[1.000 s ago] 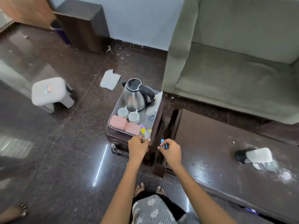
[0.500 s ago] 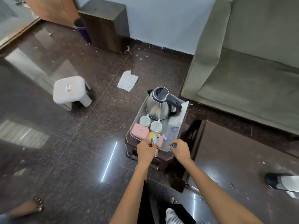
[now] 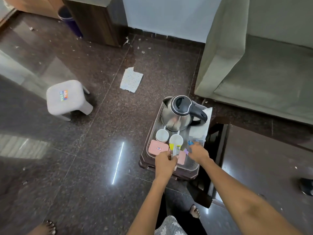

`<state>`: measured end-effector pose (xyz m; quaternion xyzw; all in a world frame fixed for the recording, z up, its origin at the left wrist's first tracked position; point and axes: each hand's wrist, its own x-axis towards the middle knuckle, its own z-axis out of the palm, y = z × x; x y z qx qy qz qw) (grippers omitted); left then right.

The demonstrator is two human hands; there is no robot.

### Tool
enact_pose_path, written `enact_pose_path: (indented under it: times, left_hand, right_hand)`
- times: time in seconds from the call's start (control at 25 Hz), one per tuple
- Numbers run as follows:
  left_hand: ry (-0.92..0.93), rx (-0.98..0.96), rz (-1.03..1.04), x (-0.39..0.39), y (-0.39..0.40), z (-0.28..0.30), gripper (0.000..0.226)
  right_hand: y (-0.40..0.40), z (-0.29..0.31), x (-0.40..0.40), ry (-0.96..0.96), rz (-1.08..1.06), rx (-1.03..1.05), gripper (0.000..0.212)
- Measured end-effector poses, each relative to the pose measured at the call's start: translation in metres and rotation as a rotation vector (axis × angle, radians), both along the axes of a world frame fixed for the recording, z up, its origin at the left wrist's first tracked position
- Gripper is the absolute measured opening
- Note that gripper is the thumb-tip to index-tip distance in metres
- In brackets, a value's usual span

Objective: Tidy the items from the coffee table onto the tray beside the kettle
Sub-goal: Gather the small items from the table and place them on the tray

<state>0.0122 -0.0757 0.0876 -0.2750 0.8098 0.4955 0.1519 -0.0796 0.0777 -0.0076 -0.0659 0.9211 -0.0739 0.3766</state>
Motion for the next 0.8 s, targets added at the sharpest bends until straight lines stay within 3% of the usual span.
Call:
enact_pose_path:
  times: [0.12,0.2,0.32,0.44,0.52,0.64,0.72,0.8]
  left_hand:
    - [-0.026,0.022,-0.027,-0.006,0.000,-0.009,0.042]
    - [-0.050,0.047,-0.037,-0.011,0.002,-0.016,0.034]
    - [-0.094,0.065,-0.078,-0.021,0.012,-0.021,0.029]
    - [-0.109,0.077,-0.118,-0.030,0.026,-0.024,0.024]
    - [-0.091,0.120,-0.168,-0.034,0.032,-0.025,0.006]
    - [-0.073,0.207,-0.219,-0.036,0.034,-0.022,0.021]
    - [-0.078,0.228,-0.137,-0.035,0.032,-0.019,0.028]
    - [-0.087,0.220,-0.050,-0.032,0.026,-0.020,0.036]
  right_hand:
    - [0.001,0.002,0.002,0.046,-0.025,-0.055,0.032]
    - [0.000,0.011,0.008,0.096,-0.176,-0.196,0.023]
    - [-0.011,0.043,0.021,0.042,-0.569,-0.514,0.043]
    - [-0.018,0.059,0.033,0.041,-0.716,-0.670,0.051]
    - [-0.016,0.051,0.035,0.072,-0.722,-0.692,0.046]
    - [-0.008,0.035,0.035,0.135,-0.798,-0.637,0.041]
    - [-0.003,0.029,0.031,0.174,-0.883,-0.545,0.029]
    - [0.001,0.024,0.027,0.185,-0.832,-0.390,0.030]
